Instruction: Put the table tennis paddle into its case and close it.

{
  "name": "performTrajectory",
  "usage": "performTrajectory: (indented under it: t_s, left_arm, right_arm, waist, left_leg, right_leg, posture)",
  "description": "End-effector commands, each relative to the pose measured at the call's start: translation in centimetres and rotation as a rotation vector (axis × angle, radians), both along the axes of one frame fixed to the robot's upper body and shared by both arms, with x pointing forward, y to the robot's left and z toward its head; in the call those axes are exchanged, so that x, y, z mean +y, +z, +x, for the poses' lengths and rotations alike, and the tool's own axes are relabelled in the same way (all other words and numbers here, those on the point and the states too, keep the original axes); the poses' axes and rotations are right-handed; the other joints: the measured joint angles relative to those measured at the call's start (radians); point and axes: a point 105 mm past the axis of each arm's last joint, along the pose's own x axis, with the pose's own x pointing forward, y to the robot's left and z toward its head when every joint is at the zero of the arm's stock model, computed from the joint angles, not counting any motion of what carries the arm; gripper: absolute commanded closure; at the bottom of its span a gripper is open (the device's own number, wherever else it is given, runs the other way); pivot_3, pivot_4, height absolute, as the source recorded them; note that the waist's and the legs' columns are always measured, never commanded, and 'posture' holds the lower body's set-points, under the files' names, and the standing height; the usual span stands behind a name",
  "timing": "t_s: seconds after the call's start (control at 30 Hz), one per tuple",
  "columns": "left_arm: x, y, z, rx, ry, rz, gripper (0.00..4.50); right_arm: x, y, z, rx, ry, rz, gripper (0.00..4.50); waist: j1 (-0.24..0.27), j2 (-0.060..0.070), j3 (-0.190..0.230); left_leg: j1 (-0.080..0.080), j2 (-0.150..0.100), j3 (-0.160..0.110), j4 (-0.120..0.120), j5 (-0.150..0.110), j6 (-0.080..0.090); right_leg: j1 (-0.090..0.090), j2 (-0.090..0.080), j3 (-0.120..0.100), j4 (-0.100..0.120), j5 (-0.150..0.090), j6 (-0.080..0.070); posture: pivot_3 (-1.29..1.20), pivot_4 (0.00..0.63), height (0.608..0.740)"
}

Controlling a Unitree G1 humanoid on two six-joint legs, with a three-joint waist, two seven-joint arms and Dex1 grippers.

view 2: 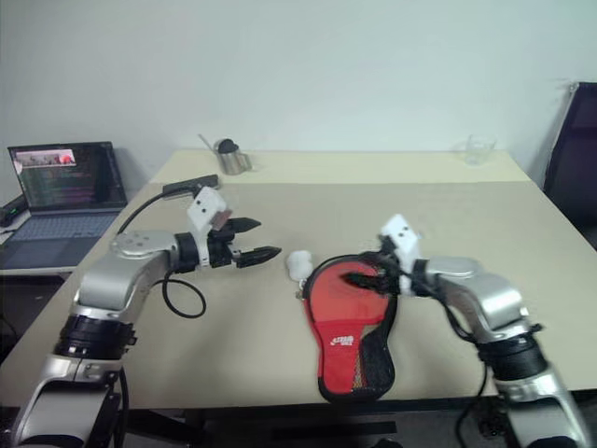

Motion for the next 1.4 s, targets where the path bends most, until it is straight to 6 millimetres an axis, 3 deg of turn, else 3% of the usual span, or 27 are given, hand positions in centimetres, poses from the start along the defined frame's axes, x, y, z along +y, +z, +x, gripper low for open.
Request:
performTrajectory:
  t_s: [0.03,0.2,0.27,0.43,0.57,0.73,1.07,1.3,1.4]
  left_arm:
    - [-0.6,1.2,0.2,-0.042,-0.008,-0.002,0.00]
    - [-1.8,0.6,-0.3,-0.032,-0.046,0.000,0.00]
    - [-2.3,0.8,-0.4,-0.036,-0.052,-0.023,0.00]
    - [-3.4,0.7,-0.4,-0.018,-0.077,-0.044,0.00]
    - [-4.1,-0.9,0.6,0.053,-0.037,-0.060,0.00]
    - [-5.2,-2.7,1.5,0.142,0.017,-0.089,0.00]
    - [-6.4,-6.3,4.4,0.223,0.185,0.005,0.00]
    - [-7.7,-9.4,5.0,0.260,0.221,0.069,0.00]
    - [-8.3,-9.6,5.1,0.277,0.214,0.041,0.00]
  right_arm:
    - [1.0,-3.2,0.9,-0.023,-0.052,-0.054,1.25]
    - [1.1,-8.4,1.1,0.043,-0.075,-0.058,1.25]
    - [0.9,-9.2,1.4,0.067,-0.097,-0.023,1.25]
    - [0.9,-9.3,2.1,0.049,-0.104,-0.005,1.25]
    - [0.9,-8.2,3.0,0.025,-0.138,0.038,1.25]
    - [0.6,-7.6,3.7,-0.004,-0.171,0.038,1.25]
    - [-0.1,-8.7,3.4,0.026,-0.194,0.010,1.25]
    - [-0.2,-8.9,3.0,0.046,-0.196,0.019,1.25]
    - [-0.3,-9.0,2.9,0.049,-0.197,0.014,1.25]
  waist:
    - [0.006,0.000,0.000]
    - [0.017,-0.002,-0.001]
    - [0.016,-0.003,-0.002]
    - [0.007,-0.003,-0.003]
    - [0.006,-0.003,-0.003]
    - [0.003,-0.003,-0.003]
    - [0.002,-0.003,-0.003]
    - [0.007,-0.004,-0.003]
    - [0.006,-0.004,-0.005]
  left_leg:
    - [-0.001,-0.001,0.000,0.000,0.000,0.000]
    - [-0.002,-0.003,0.000,0.000,0.000,0.000]
    - [0.001,-0.002,0.000,0.000,0.000,0.000]
    - [0.013,-0.001,-0.001,-0.001,-0.001,0.001]
    - [0.022,-0.001,-0.003,-0.002,-0.003,0.004]
    - [0.021,-0.001,-0.004,-0.001,-0.002,0.003]
    - [0.019,-0.001,-0.004,-0.002,-0.001,0.001]
    - [0.019,-0.002,-0.004,-0.002,-0.001,0.000]
    - [0.019,-0.001,-0.004,-0.002,-0.002,0.002]
  right_leg:
    - [-0.001,-0.001,0.000,0.000,0.000,0.000]
    - [-0.001,-0.002,0.000,-0.002,0.000,0.000]
    - [0.001,-0.001,0.000,-0.002,0.000,0.000]
    - [0.013,0.000,0.000,0.000,0.000,0.000]
    - [0.023,0.004,-0.001,-0.003,0.000,0.001]
    - [0.022,0.004,0.000,-0.002,0.000,0.001]
    - [0.020,0.002,0.000,-0.003,0.000,0.001]
    - [0.021,0.001,-0.001,-0.003,0.000,0.001]
    - [0.022,0.001,-0.001,-0.004,0.000,0.001]
  posture:
    - [0.00,0.150,0.740]
    - [0.00,0.150,0.740]
    - [0.00,0.150,0.740]
    - [0.00,0.150,0.740]
    - [0.00,0.150,0.740]
    - [0.00,0.150,0.740]
    - [0.00,0.150,0.740]
    - [0.00,0.150,0.740]
    - [0.00,0.150,0.740]
